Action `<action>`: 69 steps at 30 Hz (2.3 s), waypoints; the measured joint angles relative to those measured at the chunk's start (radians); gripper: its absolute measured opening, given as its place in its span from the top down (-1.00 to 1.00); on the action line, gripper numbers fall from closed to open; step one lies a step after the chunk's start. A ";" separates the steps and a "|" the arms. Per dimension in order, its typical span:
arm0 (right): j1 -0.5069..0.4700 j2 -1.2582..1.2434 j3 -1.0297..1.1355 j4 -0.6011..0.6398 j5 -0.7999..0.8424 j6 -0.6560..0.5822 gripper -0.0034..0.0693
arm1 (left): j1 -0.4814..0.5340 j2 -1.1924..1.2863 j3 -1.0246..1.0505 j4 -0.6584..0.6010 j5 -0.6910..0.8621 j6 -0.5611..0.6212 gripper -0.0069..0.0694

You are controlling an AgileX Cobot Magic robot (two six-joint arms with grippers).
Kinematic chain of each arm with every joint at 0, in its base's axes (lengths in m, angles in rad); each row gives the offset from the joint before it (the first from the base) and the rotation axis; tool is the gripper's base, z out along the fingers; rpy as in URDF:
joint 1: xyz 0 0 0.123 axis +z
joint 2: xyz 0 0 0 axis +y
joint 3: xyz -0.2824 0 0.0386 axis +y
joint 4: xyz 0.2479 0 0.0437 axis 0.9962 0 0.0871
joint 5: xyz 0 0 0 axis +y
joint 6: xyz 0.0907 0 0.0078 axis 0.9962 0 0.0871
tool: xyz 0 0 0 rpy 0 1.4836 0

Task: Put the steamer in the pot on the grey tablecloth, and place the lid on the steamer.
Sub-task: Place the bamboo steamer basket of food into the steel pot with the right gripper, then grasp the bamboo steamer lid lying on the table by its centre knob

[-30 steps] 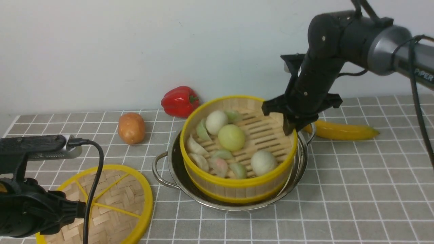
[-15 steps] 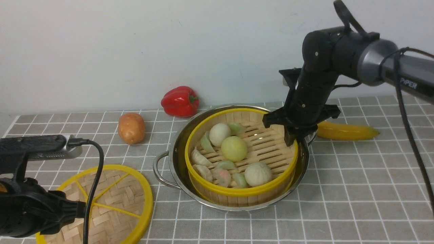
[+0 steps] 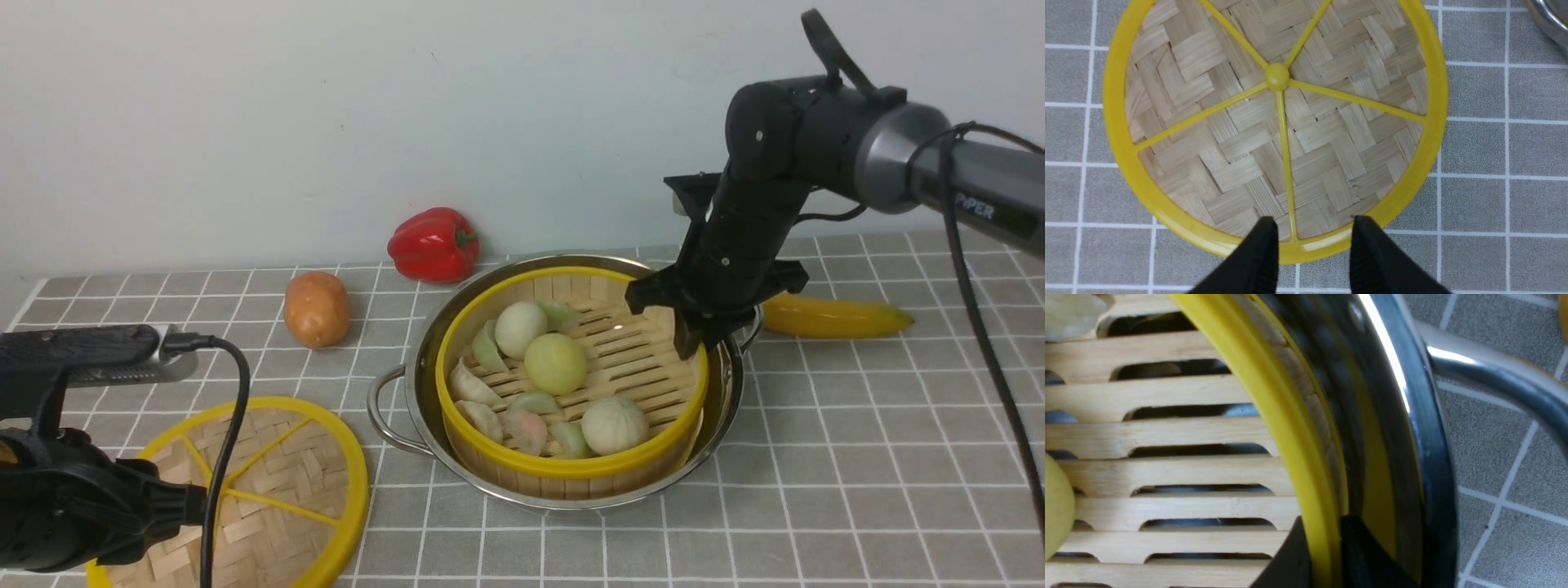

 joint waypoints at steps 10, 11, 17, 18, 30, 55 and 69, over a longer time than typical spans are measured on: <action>-0.003 0.000 -0.002 0.030 0.000 -0.049 0.01 | 0.000 0.000 0.000 -0.014 -0.008 0.000 0.18; -0.003 0.002 -0.002 0.031 0.000 -0.050 -0.06 | 0.000 0.000 0.000 -0.024 -0.020 0.000 0.18; -0.003 -0.021 -0.002 0.028 0.000 -0.053 -0.27 | 0.000 0.007 0.000 -0.079 -0.110 0.048 0.18; -0.003 -0.031 -0.004 0.020 0.000 -0.053 -0.28 | 0.000 0.013 0.000 -0.089 -0.127 0.061 0.18; -0.003 -0.297 -0.011 -0.058 0.001 -0.037 -0.30 | 0.000 0.236 -0.020 -0.125 -0.315 0.131 0.18; -0.003 -1.558 0.254 0.112 -0.002 -0.018 -0.30 | 0.000 0.513 -0.121 -0.006 -0.317 0.123 0.18; -0.003 -1.582 0.255 0.116 0.000 0.010 -0.30 | 0.000 0.532 -0.245 0.143 -0.079 0.119 0.50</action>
